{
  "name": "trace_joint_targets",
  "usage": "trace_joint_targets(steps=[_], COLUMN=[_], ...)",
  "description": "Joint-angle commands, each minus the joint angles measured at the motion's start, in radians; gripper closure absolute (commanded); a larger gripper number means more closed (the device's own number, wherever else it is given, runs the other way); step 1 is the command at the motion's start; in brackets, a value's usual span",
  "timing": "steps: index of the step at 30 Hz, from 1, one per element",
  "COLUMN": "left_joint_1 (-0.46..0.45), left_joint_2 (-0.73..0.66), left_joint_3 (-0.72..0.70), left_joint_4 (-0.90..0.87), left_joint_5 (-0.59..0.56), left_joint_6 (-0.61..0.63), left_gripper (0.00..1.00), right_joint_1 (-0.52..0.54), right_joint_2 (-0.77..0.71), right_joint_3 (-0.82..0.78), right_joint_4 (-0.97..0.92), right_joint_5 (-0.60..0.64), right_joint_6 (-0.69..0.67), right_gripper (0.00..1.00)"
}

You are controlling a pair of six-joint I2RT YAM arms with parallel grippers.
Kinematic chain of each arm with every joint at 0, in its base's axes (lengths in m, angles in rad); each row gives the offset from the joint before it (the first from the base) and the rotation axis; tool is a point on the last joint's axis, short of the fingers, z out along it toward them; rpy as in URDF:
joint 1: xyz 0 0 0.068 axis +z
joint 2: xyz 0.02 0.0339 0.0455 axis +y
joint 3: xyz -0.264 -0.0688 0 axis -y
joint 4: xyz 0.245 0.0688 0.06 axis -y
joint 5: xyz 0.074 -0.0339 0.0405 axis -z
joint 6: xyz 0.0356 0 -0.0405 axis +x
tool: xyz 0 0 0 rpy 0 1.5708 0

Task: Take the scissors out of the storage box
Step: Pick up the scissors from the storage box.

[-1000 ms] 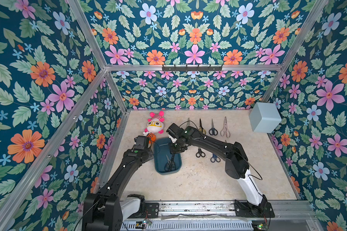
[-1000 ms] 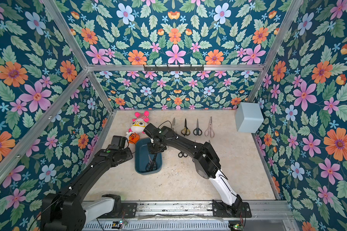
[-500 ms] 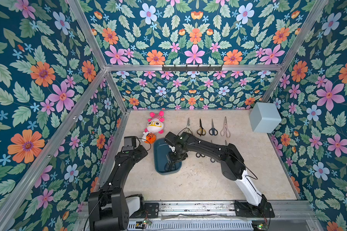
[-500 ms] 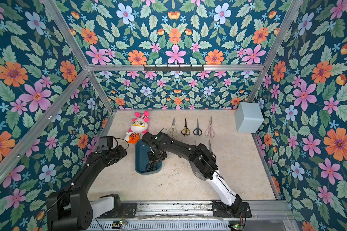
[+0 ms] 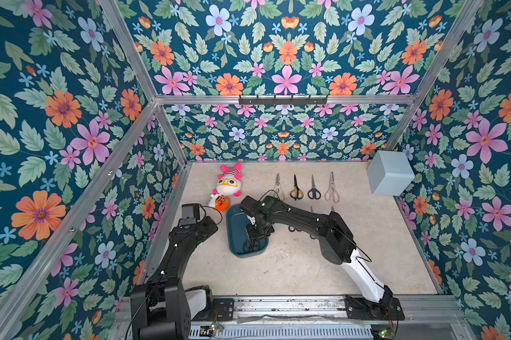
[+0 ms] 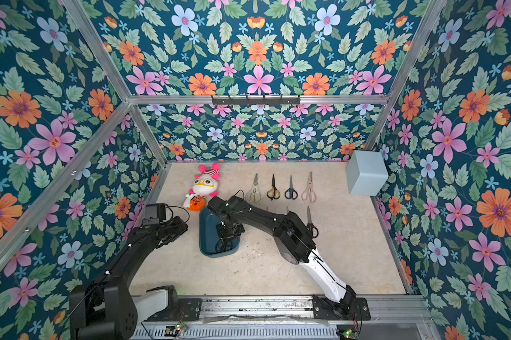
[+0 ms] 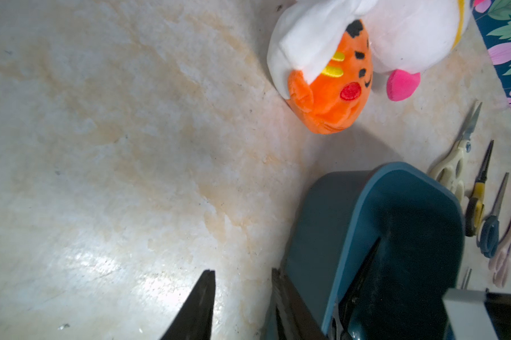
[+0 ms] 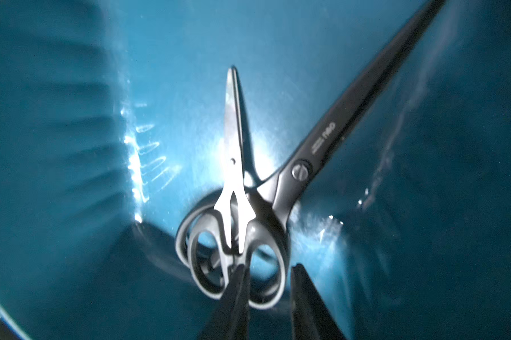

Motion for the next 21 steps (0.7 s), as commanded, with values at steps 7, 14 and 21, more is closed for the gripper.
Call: trace_joint_targets(steps=[7, 14, 21], left_joint_1=[0.003, 0.004, 0.004], left_joint_2=[-0.004, -0.002, -0.003], left_joint_3=[0.009, 0.011, 0.013], left_joint_4=[0.005, 0.006, -0.003], left_joint_5=[0.022, 0.028, 0.028], left_joint_6=[0.003, 0.002, 0.008], left_gripper=[0.62, 0.62, 0.62], right_joint_1=[0.012, 0.024, 0.025], right_joint_2=[0.045, 0.059, 0.069], right_joint_3=[0.045, 0.039, 0.052], right_joint_4=[-0.053, -0.063, -0.027], right_joint_5=[0.019, 0.030, 0.038], right_joint_6=[-0.033, -0.044, -0.033], right_gripper=[0.74, 0.74, 0.88])
